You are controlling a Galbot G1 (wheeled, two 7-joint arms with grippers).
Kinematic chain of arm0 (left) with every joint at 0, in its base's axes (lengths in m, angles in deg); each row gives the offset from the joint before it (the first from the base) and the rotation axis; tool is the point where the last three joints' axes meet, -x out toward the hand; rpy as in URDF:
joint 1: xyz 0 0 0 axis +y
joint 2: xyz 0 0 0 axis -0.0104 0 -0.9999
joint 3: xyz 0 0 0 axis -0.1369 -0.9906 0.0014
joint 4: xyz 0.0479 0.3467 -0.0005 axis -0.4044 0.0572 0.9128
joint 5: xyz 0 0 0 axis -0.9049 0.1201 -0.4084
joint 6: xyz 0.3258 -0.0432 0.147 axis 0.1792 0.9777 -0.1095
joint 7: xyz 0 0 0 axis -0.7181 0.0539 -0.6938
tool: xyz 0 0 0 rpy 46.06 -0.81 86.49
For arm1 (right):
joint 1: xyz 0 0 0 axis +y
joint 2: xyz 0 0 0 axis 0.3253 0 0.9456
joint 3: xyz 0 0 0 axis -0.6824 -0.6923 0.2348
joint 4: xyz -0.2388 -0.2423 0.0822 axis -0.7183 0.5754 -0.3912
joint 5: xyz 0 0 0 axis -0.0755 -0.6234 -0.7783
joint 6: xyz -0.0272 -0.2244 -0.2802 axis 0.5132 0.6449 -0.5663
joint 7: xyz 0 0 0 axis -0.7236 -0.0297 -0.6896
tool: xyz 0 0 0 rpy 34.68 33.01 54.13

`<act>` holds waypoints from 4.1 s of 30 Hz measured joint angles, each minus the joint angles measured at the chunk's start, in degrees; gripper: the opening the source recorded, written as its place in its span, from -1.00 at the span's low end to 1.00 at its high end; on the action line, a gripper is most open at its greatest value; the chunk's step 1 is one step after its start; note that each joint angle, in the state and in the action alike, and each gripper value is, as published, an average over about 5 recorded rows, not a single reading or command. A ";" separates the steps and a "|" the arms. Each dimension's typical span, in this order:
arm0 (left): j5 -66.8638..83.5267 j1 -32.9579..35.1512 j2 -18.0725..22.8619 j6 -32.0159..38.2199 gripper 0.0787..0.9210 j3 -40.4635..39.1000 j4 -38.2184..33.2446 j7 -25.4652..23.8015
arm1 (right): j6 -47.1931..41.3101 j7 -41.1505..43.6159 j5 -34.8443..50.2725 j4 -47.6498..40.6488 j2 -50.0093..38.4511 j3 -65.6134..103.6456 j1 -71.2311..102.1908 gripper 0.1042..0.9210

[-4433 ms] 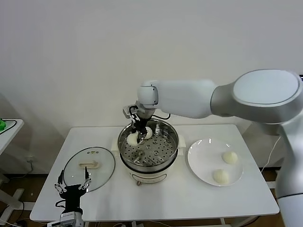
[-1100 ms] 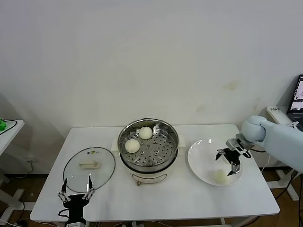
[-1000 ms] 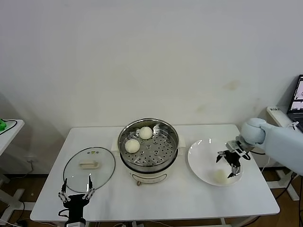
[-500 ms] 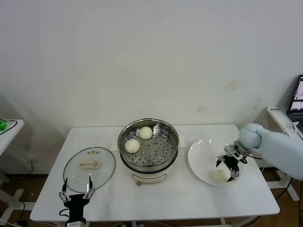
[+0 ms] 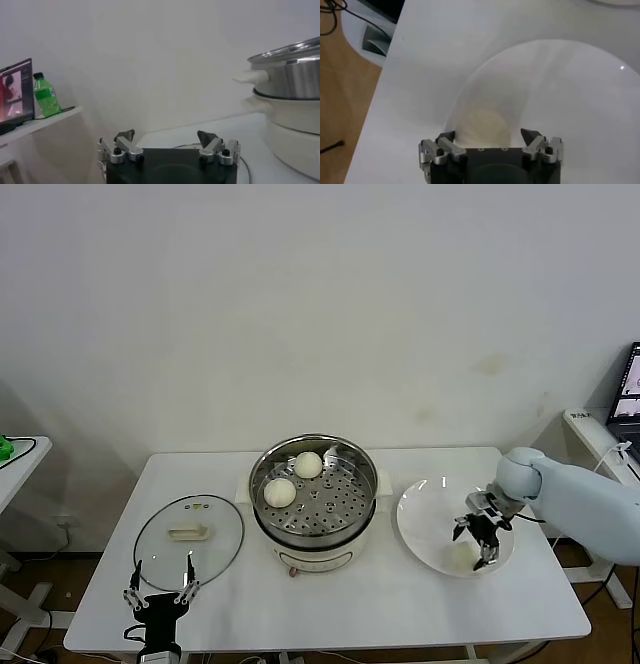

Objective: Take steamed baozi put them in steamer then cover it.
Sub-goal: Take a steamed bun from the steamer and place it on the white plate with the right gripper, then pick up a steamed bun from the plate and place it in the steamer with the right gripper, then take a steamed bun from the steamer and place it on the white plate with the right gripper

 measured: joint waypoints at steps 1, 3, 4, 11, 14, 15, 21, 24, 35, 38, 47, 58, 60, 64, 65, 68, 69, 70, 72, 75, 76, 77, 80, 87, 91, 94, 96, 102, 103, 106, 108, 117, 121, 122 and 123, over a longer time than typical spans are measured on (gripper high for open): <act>0.00 -0.01 0.01 0.00 0.77 0.00 0.01 0.00 | -0.01 0.02 0.00 0.01 -0.06 0.01 0.00 0.36; 0.00 -0.01 0.02 0.00 0.77 0.00 0.01 0.01 | -0.03 0.05 0.00 0.06 -0.21 0.09 0.03 0.22; 0.00 -0.02 0.02 0.00 0.77 0.00 0.01 0.01 | -0.04 0.05 0.01 0.11 -0.29 0.14 0.06 0.17; -0.01 0.03 0.03 0.01 0.77 -0.04 -0.08 0.04 | 0.35 0.18 -0.38 0.09 -0.97 0.98 -0.37 0.05; -0.01 0.04 -0.07 0.01 0.77 -0.06 -0.13 0.04 | 0.79 0.46 -0.41 -0.34 -0.98 1.16 -1.57 0.05; -0.01 0.02 -0.11 0.01 0.77 -0.07 -0.14 0.04 | 0.92 0.54 -0.31 -0.53 -0.91 1.15 -2.17 0.05; 0.06 -0.14 -0.19 0.08 0.77 -0.20 -0.23 0.04 | 1.54 0.87 1.42 -2.12 0.32 0.61 -7.91 0.05; 0.08 -0.14 -0.21 0.18 0.77 -0.26 -0.33 0.04 | 1.82 0.94 2.82 -2.86 1.72 -0.34 -12.07 0.05; 0.71 -0.27 -0.34 0.12 0.77 0.19 -0.95 0.04 | 2.60 0.01 8.20 -3.15 11.39 -4.92 -27.27 0.05; 1.10 -0.32 -0.19 0.01 0.77 0.54 -1.27 0.05 | 2.55 -0.59 9.29 -2.33 14.88 -5.95 -29.66 0.05; 2.21 -0.35 0.28 -0.11 0.77 1.85 -1.72 0.05 | 3.20 -2.76 10.30 2.81 24.14 -8.41 -32.06 0.05; 2.29 -0.41 0.98 -0.17 0.77 2.75 -1.69 0.09 | 7.57 -5.08 6.05 10.02 29.11 -10.46 -31.21 0.07; 2.28 -0.44 1.07 -0.17 0.77 2.82 -1.64 0.10 | 8.79 -5.44 4.68 11.14 29.30 -10.73 -30.74 0.07; 2.26 -0.45 1.22 -0.17 0.77 2.94 -1.55 0.11 | 11.42 -6.01 1.61 12.91 29.40 -11.04 -29.64 0.08; 2.26 -0.46 1.25 -0.17 0.77 2.97 -1.50 0.11 | 12.07 -6.12 0.80 13.16 29.48 -11.08 -29.35 0.08; 2.24 -0.51 1.37 -0.17 0.77 3.01 -1.34 0.12 | 13.88 -6.53 -1.51 13.55 29.86 -11.08 -28.34 0.09; 2.23 -0.53 1.42 -0.17 0.77 3.01 -1.30 0.12 | 14.43 -6.68 -2.22 13.63 29.98 -11.07 -27.97 0.09; 2.22 -0.55 1.47 -0.17 0.77 3.00 -1.27 0.13 | 14.92 -6.83 -2.86 13.71 30.06 -11.08 -27.62 0.09; 2.21 -0.57 1.57 -0.16 0.77 2.99 -1.25 0.15 | 15.81 -7.11 -4.05 13.89 30.12 -11.17 -26.94 0.10; 2.23 -0.55 1.65 -0.12 0.77 3.02 -1.18 0.17 | 16.95 -7.41 -5.69 14.05 30.22 -11.31 -25.95 0.10; 2.24 -0.55 1.66 -0.10 0.77 3.05 -1.15 0.17 | 17.26 -7.47 -6.12 14.05 30.29 -11.34 -25.61 0.10; 2.25 -0.55 1.66 -0.08 0.77 3.08 -1.11 0.18 | 17.56 -7.53 -6.52 14.04 30.36 -11.38 -25.24 0.10; 2.32 -0.56 1.65 -0.05 0.77 3.18 -1.04 0.18 | 18.29 -7.72 -7.43 14.03 30.58 -11.60 -24.18 0.10; 2.41 -0.62 1.63 -0.01 0.77 3.20 -0.90 0.18 | 19.32 -7.98 -8.83 13.70 31.33 -12.09 -22.08 0.10; 2.55 -0.61 1.50 0.02 0.77 3.24 -0.85 0.18 | 19.81 -7.97 -9.65 13.29 31.63 -12.36 -21.31 0.10; 2.68 -0.64 1.43 0.06 0.77 3.34 -0.75 0.17 | 20.16 -7.96 -10.20 12.94 31.75 -12.40 -21.07 0.10; 2.72 -0.66 1.42 0.10 0.77 3.34 -0.71 0.17 | 20.38 -7.98 -10.50 12.73 31.78 -12.38 -20.97 0.10; 2.72 -0.77 1.41 0.13 0.77 3.20 -0.67 0.17 | 20.88 -8.32 -11.08 12.24 31.61 -12.21 -20.73 0.34; 2.72 -0.78 1.40 0.13 0.77 3.19 -0.67 0.17 | 20.97 -8.38 -11.15 12.16 31.57 -12.16 -20.74 0.42; 2.72 -0.76 1.39 0.13 0.77 3.16 -0.67 0.16 | 21.19 -8.56 -11.23 12.08 31.43 -12.00 -20.89 0.62; 2.71 -0.74 1.39 0.13 0.77 3.14 -0.67 0.16 | 21.25 -8.66 -11.24 12.13 31.34 -11.88 -21.08 0.70; 2.59 -0.68 1.43 0.16 0.77 2.96 -0.85 0.14 | 21.30 -8.39 -11.15 11.25 30.62 -10.43 -23.27 0.76; 2.47 -0.70 1.26 0.18 0.77 2.65 -0.93 0.14 | 20.98 -8.20 -11.14 9.32 30.13 -8.71 -24.90 0.76; 2.47 -0.69 1.18 0.18 0.77 2.56 -0.97 0.14 | 20.83 -8.11 -11.08 8.63 29.96 -8.15 -25.30 0.76; 2.47 -0.69 1.09 0.19 0.77 2.48 -1.01 0.14 | 20.64 -7.99 -10.95 7.86 29.75 -7.60 -25.70 0.76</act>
